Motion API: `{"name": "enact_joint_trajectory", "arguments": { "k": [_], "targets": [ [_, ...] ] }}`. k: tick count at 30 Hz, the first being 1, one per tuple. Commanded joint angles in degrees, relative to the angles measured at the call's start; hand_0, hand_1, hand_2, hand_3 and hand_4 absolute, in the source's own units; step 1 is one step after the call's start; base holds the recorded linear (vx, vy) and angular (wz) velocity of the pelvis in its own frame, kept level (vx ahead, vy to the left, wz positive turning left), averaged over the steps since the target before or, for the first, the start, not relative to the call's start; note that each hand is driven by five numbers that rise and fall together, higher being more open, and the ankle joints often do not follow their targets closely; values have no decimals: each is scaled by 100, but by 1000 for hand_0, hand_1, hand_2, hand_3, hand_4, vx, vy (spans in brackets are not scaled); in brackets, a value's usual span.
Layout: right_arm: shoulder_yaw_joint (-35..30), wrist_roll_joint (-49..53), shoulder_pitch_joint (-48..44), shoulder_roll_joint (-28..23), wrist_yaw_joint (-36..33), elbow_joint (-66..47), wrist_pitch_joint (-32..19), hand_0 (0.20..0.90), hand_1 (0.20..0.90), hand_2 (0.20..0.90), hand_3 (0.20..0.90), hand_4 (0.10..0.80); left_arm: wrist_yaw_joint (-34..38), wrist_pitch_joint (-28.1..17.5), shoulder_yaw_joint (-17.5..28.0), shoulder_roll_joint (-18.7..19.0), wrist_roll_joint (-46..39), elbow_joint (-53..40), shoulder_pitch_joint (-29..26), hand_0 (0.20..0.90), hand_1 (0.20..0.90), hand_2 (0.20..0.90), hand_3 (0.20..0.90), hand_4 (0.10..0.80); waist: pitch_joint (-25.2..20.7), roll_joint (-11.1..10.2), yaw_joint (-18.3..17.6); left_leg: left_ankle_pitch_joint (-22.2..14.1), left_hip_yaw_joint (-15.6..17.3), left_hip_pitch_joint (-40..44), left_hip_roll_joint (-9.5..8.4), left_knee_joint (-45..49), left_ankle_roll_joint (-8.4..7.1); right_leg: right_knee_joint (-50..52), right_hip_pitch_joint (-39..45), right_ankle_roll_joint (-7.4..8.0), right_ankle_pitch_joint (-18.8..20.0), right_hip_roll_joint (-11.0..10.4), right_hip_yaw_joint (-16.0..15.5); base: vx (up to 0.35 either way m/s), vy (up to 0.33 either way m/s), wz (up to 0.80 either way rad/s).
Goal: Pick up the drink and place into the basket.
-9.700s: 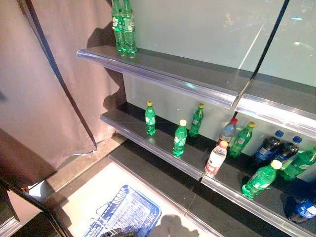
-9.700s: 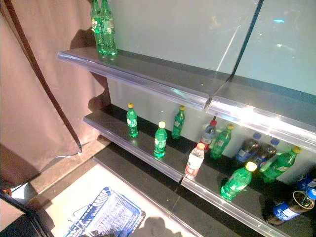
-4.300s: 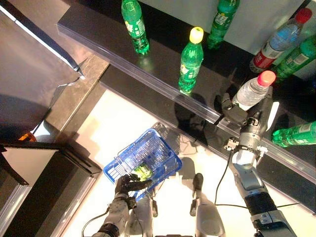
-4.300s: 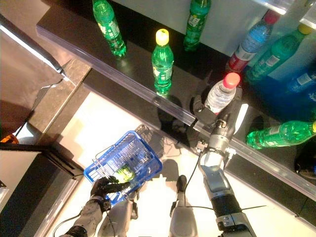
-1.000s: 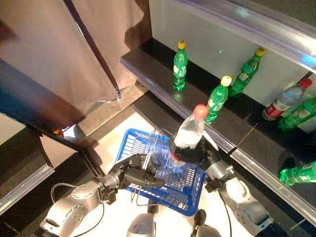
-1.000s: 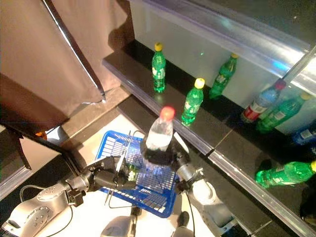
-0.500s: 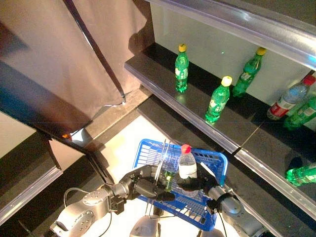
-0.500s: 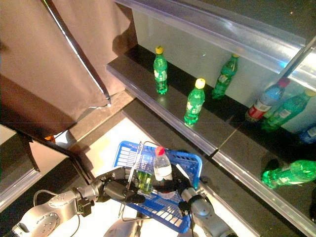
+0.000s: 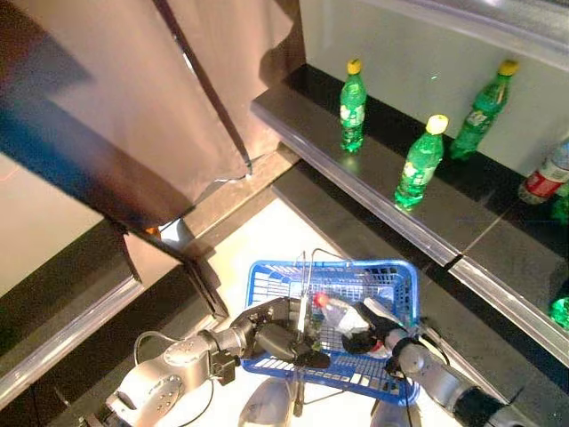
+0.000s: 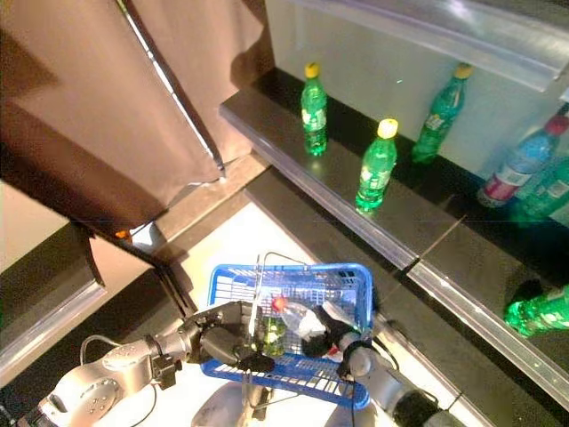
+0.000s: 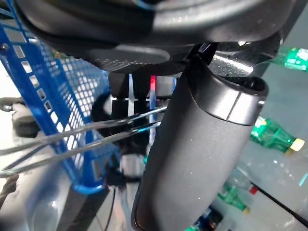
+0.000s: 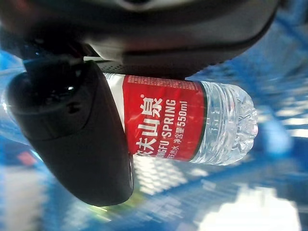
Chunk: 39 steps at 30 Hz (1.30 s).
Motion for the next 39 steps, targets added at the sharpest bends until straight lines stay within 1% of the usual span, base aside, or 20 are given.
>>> {"name": "enact_joint_trajectory", "arguments": {
  "k": [1, 3, 4, 5, 6, 7, 8, 9, 11, 14, 16, 17, 18, 19, 20, 22, 26, 32, 36, 39],
  "targets": [
    [58, -171, -843, 256, 268, 271, 498, 300, 300, 300, 200, 100, -696, -705, 527, -401, -725, -897, -1154, 300, 300, 300, 200, 100, 68, -291, 109, -181, 38, -544, 136, 1036, 28, -776, 355, -164, 917, 53, 334, -29, -87, 7],
    [148, -138, -1180, 522, 452, 930, 790, 300, 300, 300, 200, 100, -681, -538, 453, -542, -677, -824, -1387, 300, 300, 300, 200, 100, 164, -272, 191, -172, -21, -618, 121, 1065, 46, -729, 301, -165, 923, 60, 341, -28, -75, 7],
    [191, -64, -1362, 684, 541, 1401, 835, 300, 300, 300, 200, 100, -648, -437, 407, -623, -670, -813, -1510, 300, 300, 300, 200, 100, 206, -261, 239, -173, -49, -652, 108, 1077, 56, -718, 285, -167, 922, 68, 342, -25, -67, 12],
    [193, -68, -1441, 756, 603, 1588, 854, 300, 300, 300, 200, 100, -644, -396, 396, -648, -667, -805, -1563, 300, 300, 300, 200, 100, 226, -258, 259, -176, -59, -670, 103, 1090, 60, -706, 274, -167, 921, 71, 343, -14, -69, 17],
    [241, -183, -1610, 906, 828, 1995, 1130, 300, 300, 300, 200, 100, -618, -250, 348, -745, -686, -775, -1692, 300, 300, 300, 200, 100, 274, -248, 312, -187, -100, -721, 83, 1126, 70, -676, 243, -167, 917, 86, 349, 1, -69, 29],
    [252, -221, -1702, 1038, 840, 2340, 1152, 300, 300, 300, 200, 100, -598, -144, 324, -825, -660, -771, -1764, 300, 300, 300, 200, 100, 306, -240, 348, -182, -128, -755, 79, 1149, 76, -653, 228, -165, 921, 93, 350, 17, -71, 29],
    [262, -229, -1762, 1112, 877, 2501, 1204, 300, 300, 300, 200, 100, -584, -75, 308, -862, -668, -771, -1807, 300, 300, 300, 200, 100, 320, -236, 370, -178, -144, -774, 76, 1161, 77, -647, 226, -165, 923, 100, 348, 39, -56, 22],
    [283, -201, -1821, 1182, 975, 2629, 1365, 300, 300, 300, 200, 100, -556, 4, 293, -888, -709, -770, -1852, 300, 300, 300, 200, 100, 333, -232, 392, -173, -161, -787, 75, 1170, 78, -644, 231, -167, 923, 111, 344, 56, -43, 7],
    [271, -255, -1907, 1344, 1123, 2952, 1392, 300, 300, 300, 200, 100, -466, 167, 256, -980, -754, -789, -1898, 300, 300, 300, 200, 100, 342, -224, 439, -167, -196, -795, 70, 1184, 76, -636, 249, -155, 924, 128, 344, 71, -35, 3],
    [284, -177, -1963, 1534, 1112, 3153, 1470, 300, 300, 300, 200, 100, -455, 254, 193, -1058, -748, -751, -1945, 300, 300, 300, 200, 100, 360, -216, 505, -157, -240, -823, 66, 1193, 79, -627, 249, -132, 930, 136, 333, 67, -39, 2],
    [268, -47, -2004, 1615, 939, 3213, 1436, 300, 300, 300, 200, 100, -405, 297, 166, -1089, -780, -755, -1988, 300, 300, 300, 200, 100, 376, -212, 530, -137, -263, -829, 62, 1171, 73, -644, 250, -117, 944, 145, 327, 35, -24, 7],
    [241, 53, -2042, 1646, 795, 3229, 1447, 460, 460, 460, 387, 287, -369, 328, 159, -1092, -810, -759, -2025, 300, 300, 300, 200, 100, 383, -211, 543, -126, -270, -826, 61, 1153, 70, -663, 259, -107, 951, 145, 322, 34, -18, 7],
    [197, 104, -2067, 1679, 685, 3238, 1433, 752, 752, 752, 727, 627, -348, 344, 150, -1095, -817, -753, -2038, 300, 300, 300, 200, 100, 378, -210, 551, -108, -276, -807, 67, 1120, 73, -680, 267, -94, 962, 152, 325, 41, -17, 7],
    [176, 169, -2071, 1709, 606, 3240, 1414, 846, 846, 846, 837, 737, -350, 352, 149, -1090, -828, -740, -2042, 300, 300, 300, 200, 100, 373, -212, 558, -93, -281, -783, 75, 1088, 71, -704, 285, -79, 974, 159, 326, 46, -17, 7],
    [158, 265, -2048, 1729, 512, 3222, 1397, 900, 900, 900, 900, 800, -329, 367, 162, -1079, -840, -742, -2041, 300, 300, 300, 200, 100, 355, -223, 565, -84, -284, -756, 80, 1055, 73, -735, 306, -61, 984, 168, 330, 43, -18, 8],
    [137, 361, -2013, 1747, 384, 3177, 1366, 900, 900, 900, 900, 800, -285, 382, 171, -1063, -867, -739, -2037, 300, 300, 300, 200, 100, 334, -245, 570, -76, -281, -722, 87, 1017, 79, -779, 337, -43, 997, 180, 339, 43, -27, 5],
    [102, 656, -1903, 1743, -7, 2875, 1211, 900, 900, 900, 900, 800, -220, 377, 196, -971, -919, -735, -1953, 300, 300, 300, 200, 100, 253, -344, 583, -24, -272, -546, 147, 851, 75, -969, 491, 49, 1073, 217, 352, 49, -47, 4],
    [4, 975, -1656, 1499, -325, 2022, 1160, 900, 900, 900, 900, 800, -80, 351, 312, -822, -894, -766, -1755, 300, 300, 300, 200, 100, 118, -484, 535, 69, -214, -254, 285, 568, 31, -1290, 786, 107, 1137, 307, 371, 45, -38, -3],
    [-105, 1354, -1428, 1321, -658, 1296, 975, 900, 900, 900, 900, 800, 182, 167, 450, -655, -434, -770, -1631, 300, 300, 300, 200, 100, 38, -549, 490, 116, -171, -92, 362, 426, -4, -1407, 921, 131, 1154, 347, 360, 47, -23, -6],
    [-304, 1504, -1203, 1181, -896, 772, 820, 900, 900, 900, 900, 800, 437, 257, 745, -570, -107, -698, -1488, 300, 300, 300, 200, 100, -64, -604, 450, 171, -139, 52, 438, 297, -47, -1504, 1045, 139, 1153, 391, 339, 57, -17, -6]
  ]
}}
